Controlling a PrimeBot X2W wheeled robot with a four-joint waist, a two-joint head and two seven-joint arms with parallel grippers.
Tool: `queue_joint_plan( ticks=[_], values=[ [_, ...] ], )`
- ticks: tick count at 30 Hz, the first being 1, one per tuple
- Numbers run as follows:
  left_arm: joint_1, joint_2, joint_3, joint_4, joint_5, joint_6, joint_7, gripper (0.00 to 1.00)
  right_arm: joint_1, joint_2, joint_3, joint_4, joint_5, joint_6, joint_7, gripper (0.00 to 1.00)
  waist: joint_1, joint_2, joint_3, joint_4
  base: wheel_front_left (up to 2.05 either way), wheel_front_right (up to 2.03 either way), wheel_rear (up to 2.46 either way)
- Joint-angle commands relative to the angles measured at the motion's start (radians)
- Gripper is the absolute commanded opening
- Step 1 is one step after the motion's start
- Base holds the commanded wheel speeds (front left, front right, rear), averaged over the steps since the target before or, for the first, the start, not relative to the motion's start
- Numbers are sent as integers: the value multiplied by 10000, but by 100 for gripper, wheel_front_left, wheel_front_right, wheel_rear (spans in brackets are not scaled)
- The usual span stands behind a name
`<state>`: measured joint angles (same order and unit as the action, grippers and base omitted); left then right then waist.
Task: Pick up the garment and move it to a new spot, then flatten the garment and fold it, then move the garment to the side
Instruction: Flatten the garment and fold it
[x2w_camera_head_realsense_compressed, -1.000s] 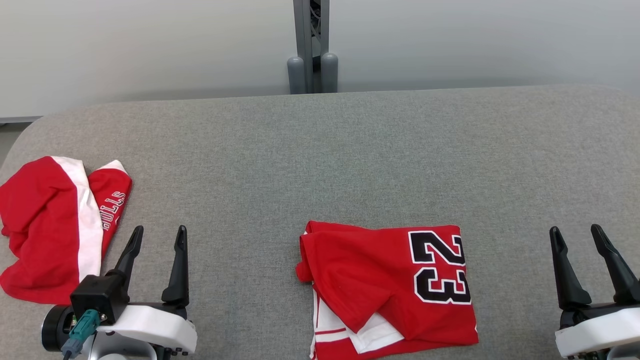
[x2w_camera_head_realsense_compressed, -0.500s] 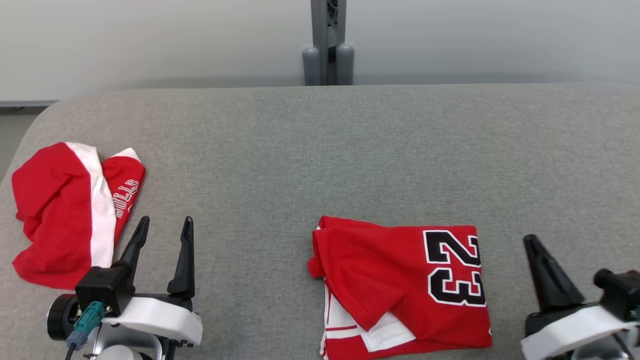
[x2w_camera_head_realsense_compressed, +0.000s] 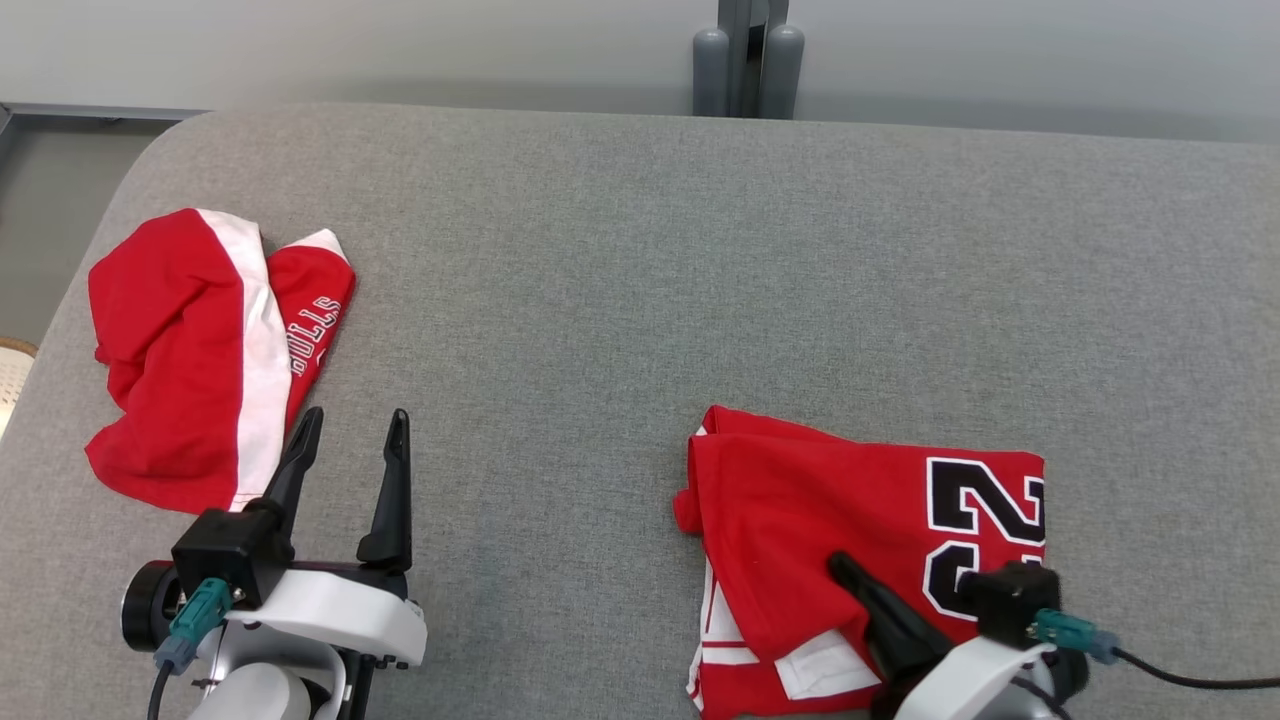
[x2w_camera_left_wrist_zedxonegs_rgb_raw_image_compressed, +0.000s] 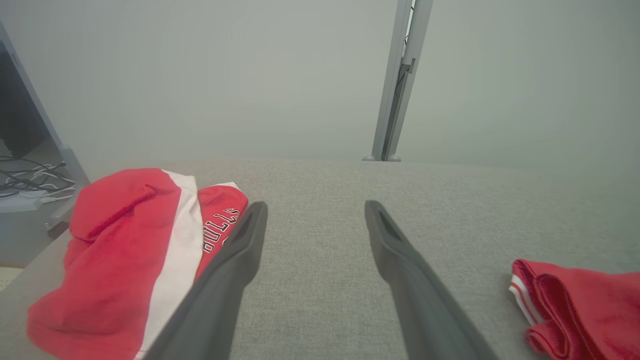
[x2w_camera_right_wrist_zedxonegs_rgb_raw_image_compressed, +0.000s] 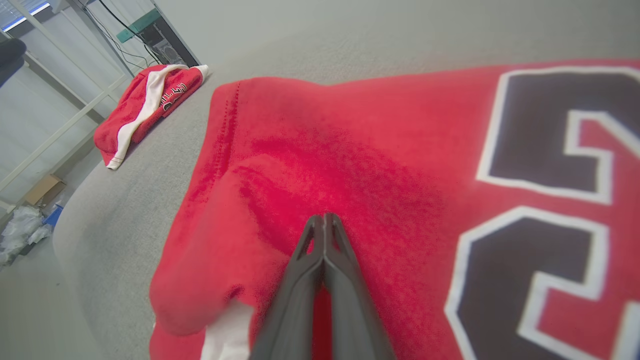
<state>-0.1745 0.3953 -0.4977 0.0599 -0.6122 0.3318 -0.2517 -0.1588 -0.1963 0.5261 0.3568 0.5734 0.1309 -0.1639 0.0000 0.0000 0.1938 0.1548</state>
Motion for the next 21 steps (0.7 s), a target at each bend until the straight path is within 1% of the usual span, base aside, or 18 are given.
queue_joint_plan(
  ticks=[1,6,9,12,15,18,19,20,21],
  values=[
    [-212,7,41,25,64,-45,-48,100,-149,-34,133,98,111,-4,-69,0,0,0,37,28,0,0,0],
    [-258,-108,91,140,86,-117,-73,100,-609,26,1504,646,629,-4,-266,0,0,0,83,79,0,0,0],
    [-284,-165,113,199,106,-152,-94,100,-818,15,2282,921,710,-1,-403,0,0,0,69,80,0,0,0],
    [-273,-200,135,258,134,-207,-106,100,-1019,-35,2791,1181,600,1,-558,0,0,0,37,78,0,0,0],
    [-188,-230,192,288,146,-217,-122,100,-1346,-110,3473,1359,-106,6,-714,0,0,0,-6,3,0,0,0],
    [-67,-197,239,305,144,-238,-121,100,-1562,-263,3772,1356,-857,4,-813,0,0,0,-88,-176,0,0,0],
    [-8,-162,260,312,140,-230,-124,100,-1581,-358,3609,1171,-1110,-2,-869,0,0,0,-156,-316,0,0,0],
    [7,-149,269,309,136,-224,-125,100,-1513,-381,3463,1011,-1119,-4,-888,0,0,0,-192,-387,0,0,0],
    [14,-125,268,303,144,-205,-124,100,-1314,-518,3017,661,-1190,-4,-910,0,0,0,-279,-539,0,0,0]
  ],
)
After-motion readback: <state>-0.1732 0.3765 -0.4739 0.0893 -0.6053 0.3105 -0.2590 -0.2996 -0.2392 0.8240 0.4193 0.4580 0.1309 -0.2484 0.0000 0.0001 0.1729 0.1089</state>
